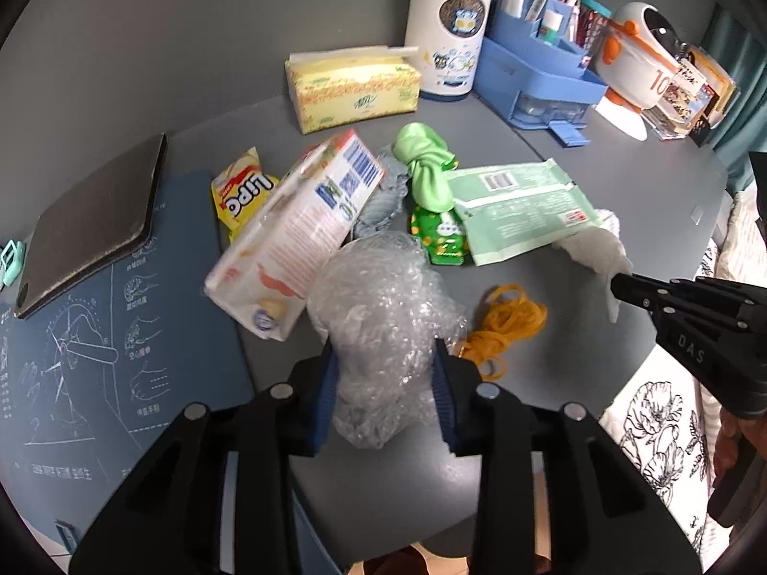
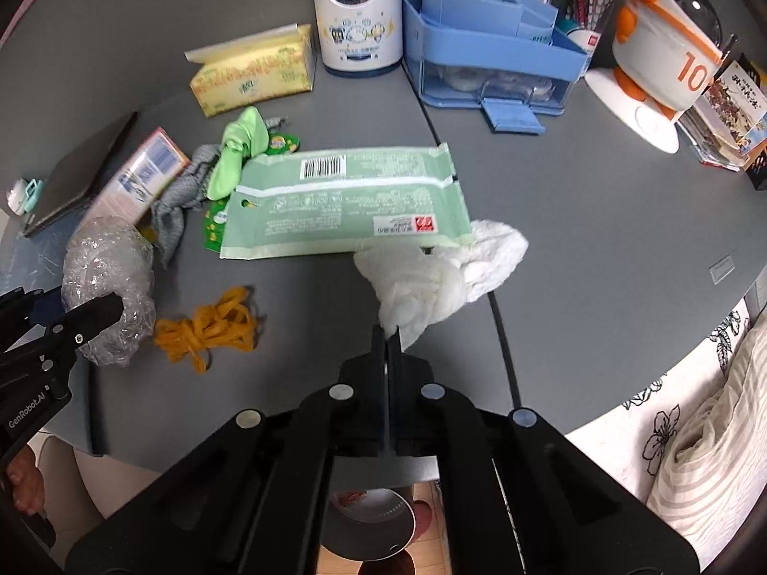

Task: Collect trash
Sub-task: 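Grasp the bubble wrap with the left tool while the right tool grasps the white tissue, then carry the bubble wrap and tissue down to the grey bin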

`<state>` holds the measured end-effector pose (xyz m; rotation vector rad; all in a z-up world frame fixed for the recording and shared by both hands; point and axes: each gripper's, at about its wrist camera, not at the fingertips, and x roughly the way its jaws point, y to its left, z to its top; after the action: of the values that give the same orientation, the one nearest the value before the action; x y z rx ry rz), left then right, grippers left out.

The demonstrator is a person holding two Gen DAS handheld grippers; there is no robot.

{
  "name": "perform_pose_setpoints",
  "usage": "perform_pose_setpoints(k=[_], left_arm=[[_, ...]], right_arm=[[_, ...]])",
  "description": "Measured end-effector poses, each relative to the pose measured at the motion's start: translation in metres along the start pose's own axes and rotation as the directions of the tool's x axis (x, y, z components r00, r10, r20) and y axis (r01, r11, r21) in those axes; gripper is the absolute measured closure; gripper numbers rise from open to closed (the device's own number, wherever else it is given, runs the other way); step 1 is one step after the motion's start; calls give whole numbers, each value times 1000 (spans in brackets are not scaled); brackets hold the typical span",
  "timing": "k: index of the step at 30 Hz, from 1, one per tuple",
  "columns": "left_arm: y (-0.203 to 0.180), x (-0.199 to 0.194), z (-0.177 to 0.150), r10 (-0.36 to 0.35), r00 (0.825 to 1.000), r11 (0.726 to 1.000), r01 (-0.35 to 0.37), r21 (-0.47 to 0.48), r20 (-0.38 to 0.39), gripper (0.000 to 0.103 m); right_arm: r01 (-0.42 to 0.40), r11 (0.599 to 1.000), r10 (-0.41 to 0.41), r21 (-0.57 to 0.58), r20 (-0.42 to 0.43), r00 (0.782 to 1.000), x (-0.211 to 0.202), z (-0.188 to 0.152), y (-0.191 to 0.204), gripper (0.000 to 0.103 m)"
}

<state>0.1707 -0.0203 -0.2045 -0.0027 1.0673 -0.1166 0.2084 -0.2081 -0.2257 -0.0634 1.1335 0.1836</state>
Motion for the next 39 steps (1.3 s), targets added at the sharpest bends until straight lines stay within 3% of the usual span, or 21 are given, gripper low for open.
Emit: perform_pose_setpoints(k=[12, 19, 29, 39], left_arm=[[3, -61, 16, -47, 995, 999, 44, 29, 92, 69], [-2, -96, 14, -94, 987, 992, 82, 91, 134, 69], [-18, -125, -19, -163, 980, 976, 143, 167, 113, 69], [-54, -171, -81, -131, 980, 987, 113, 118, 152, 69]], right_arm=[[-24, 1000, 23, 7, 105, 994, -67, 12, 2, 103], [-45, 999, 46, -9, 151, 987, -115, 2, 20, 103], [-40, 999, 38, 13, 161, 986, -155, -44, 44, 103], [-85, 992, 98, -89, 163, 982, -201, -122, 41, 103]])
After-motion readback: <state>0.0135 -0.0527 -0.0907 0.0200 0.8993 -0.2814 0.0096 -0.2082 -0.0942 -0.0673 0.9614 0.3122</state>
